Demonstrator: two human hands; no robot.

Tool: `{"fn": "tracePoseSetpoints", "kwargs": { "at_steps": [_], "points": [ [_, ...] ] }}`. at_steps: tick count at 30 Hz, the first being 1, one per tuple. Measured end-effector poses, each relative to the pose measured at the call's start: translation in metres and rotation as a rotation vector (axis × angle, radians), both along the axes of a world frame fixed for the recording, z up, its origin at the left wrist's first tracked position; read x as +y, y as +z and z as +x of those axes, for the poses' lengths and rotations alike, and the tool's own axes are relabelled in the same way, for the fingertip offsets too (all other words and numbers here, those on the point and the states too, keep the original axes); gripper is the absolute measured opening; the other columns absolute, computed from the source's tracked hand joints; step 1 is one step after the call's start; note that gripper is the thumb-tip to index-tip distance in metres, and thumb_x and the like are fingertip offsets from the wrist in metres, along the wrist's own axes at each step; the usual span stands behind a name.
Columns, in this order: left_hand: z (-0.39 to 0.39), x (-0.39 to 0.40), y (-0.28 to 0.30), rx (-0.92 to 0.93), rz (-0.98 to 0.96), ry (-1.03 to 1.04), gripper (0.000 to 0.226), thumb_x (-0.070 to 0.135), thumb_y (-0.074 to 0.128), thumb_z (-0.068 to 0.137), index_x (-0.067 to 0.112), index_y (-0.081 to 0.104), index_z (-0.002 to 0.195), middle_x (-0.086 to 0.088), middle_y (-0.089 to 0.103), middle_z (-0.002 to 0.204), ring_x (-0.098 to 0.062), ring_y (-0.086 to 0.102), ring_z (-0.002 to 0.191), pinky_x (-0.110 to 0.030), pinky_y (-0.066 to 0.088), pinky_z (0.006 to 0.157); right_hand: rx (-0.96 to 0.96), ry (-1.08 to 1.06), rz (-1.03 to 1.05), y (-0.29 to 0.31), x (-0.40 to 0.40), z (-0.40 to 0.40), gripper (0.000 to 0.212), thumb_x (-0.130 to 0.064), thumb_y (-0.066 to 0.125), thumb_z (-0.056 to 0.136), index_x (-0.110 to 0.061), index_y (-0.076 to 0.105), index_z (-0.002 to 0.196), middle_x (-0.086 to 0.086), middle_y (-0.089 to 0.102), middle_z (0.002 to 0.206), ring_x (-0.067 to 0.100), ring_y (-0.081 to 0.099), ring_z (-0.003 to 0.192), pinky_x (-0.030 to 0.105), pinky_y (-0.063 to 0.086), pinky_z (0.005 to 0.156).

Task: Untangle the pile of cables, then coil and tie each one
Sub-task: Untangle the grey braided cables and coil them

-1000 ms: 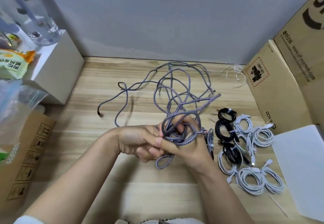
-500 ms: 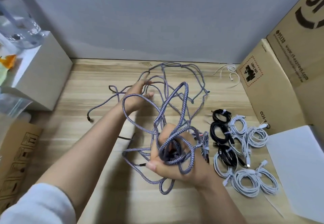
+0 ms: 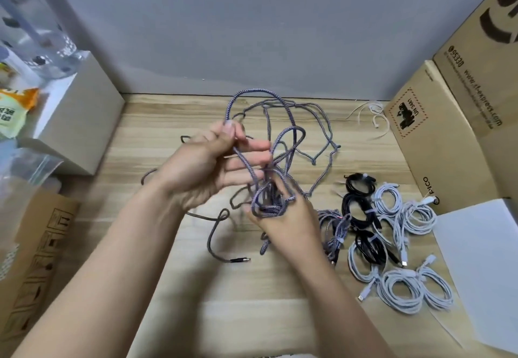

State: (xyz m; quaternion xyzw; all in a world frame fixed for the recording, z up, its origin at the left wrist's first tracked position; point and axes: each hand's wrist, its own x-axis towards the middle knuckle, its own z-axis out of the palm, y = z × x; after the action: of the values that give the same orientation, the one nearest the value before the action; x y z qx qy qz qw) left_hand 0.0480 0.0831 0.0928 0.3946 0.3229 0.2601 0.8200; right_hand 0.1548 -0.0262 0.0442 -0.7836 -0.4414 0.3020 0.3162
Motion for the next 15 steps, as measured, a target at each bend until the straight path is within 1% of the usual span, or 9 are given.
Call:
{"fn": "tracePoseSetpoints", "kwargs": {
  "at_steps": [3,5,6,7,8,10,11,13,15],
  "points": [
    [0.001,-0.012,-0.003,-0.130,-0.097,0.040,0.029,0.023,0.042,0.087,0.013,0.059,0.066,-0.009,0.070,0.074,-0.018,0.072,0.069,-0.032,0.058,0.053,0.108,0.086,0.060,0.002,0.001,-0.010,0.044,-0.044,0.073,0.071,-0.050,0.047,0.106,-0.009,0.066,0.079,0.021,0.064,0.087,0.033,0.051,0.077],
    [-0.003,-0.010,-0.006,-0.165,-0.063,0.094,0.026,0.024,0.049,0.079,0.016,0.064,0.059,-0.007,0.068,0.072,-0.016,0.071,0.069,-0.030,0.058,0.053,0.178,0.049,0.118,0.002,-0.001,-0.012,0.015,-0.041,0.070,0.073,-0.040,0.058,0.082,-0.012,0.068,0.075,0.012,0.065,0.079,0.028,0.052,0.073],
    [-0.006,-0.008,-0.009,-0.164,-0.018,0.121,0.022,0.027,0.054,0.075,0.019,0.066,0.058,-0.004,0.068,0.072,-0.015,0.071,0.071,-0.028,0.058,0.055,0.233,0.028,0.140,0.002,-0.002,-0.012,0.014,-0.036,0.070,0.076,-0.034,0.057,0.072,-0.016,0.066,0.070,0.005,0.063,0.070,0.024,0.051,0.067],
    [-0.010,-0.005,-0.012,-0.154,0.038,0.140,0.014,0.030,0.061,0.069,0.021,0.069,0.061,-0.002,0.068,0.073,-0.014,0.071,0.074,-0.025,0.057,0.057,0.295,0.011,0.166,0.003,-0.004,-0.012,0.021,-0.029,0.071,0.080,-0.029,0.054,0.067,-0.020,0.063,0.063,0.001,0.059,0.061,0.020,0.049,0.060],
    [-0.016,-0.002,-0.017,-0.127,0.111,0.159,0.012,0.033,0.068,0.064,0.022,0.071,0.066,0.001,0.069,0.076,-0.013,0.071,0.078,-0.024,0.057,0.061,0.366,-0.003,0.200,0.006,-0.004,-0.011,0.024,-0.022,0.070,0.083,-0.024,0.053,0.066,-0.020,0.060,0.060,0.000,0.055,0.056,0.018,0.046,0.057],
    [-0.027,0.000,-0.035,-0.027,0.284,0.147,0.035,0.044,0.081,0.058,0.022,0.072,0.085,0.005,0.070,0.086,-0.011,0.068,0.088,-0.024,0.056,0.072,0.526,-0.060,0.272,0.014,-0.004,-0.009,0.023,-0.012,0.066,0.086,-0.021,0.054,0.069,-0.014,0.057,0.059,0.000,0.052,0.057,0.017,0.045,0.062],
    [-0.032,0.000,-0.047,0.055,0.352,0.123,0.049,0.051,0.082,0.057,0.022,0.068,0.094,0.007,0.070,0.090,-0.009,0.066,0.091,-0.024,0.055,0.078,0.613,-0.104,0.304,0.019,-0.003,-0.008,0.021,-0.010,0.066,0.085,-0.022,0.055,0.072,-0.012,0.058,0.061,-0.001,0.053,0.058,0.017,0.046,0.066],
    [-0.037,-0.005,-0.066,0.172,0.454,-0.050,0.053,0.054,0.077,0.065,0.021,0.060,0.104,0.009,0.069,0.094,-0.003,0.063,0.093,-0.025,0.050,0.087,0.734,-0.200,0.356,0.027,0.000,-0.003,0.011,-0.018,0.069,0.079,-0.022,0.059,0.074,-0.009,0.061,0.062,0.002,0.056,0.059,0.023,0.049,0.071],
    [-0.039,-0.011,-0.081,0.176,0.428,-0.270,0.055,0.049,0.076,0.069,0.022,0.055,0.113,0.004,0.065,0.096,-0.004,0.062,0.097,-0.024,0.044,0.086,0.847,-0.275,0.416,0.029,0.004,0.003,0.014,-0.029,0.066,0.069,-0.019,0.059,0.075,-0.009,0.062,0.060,0.005,0.056,0.059,0.026,0.047,0.069]
  ]
}}
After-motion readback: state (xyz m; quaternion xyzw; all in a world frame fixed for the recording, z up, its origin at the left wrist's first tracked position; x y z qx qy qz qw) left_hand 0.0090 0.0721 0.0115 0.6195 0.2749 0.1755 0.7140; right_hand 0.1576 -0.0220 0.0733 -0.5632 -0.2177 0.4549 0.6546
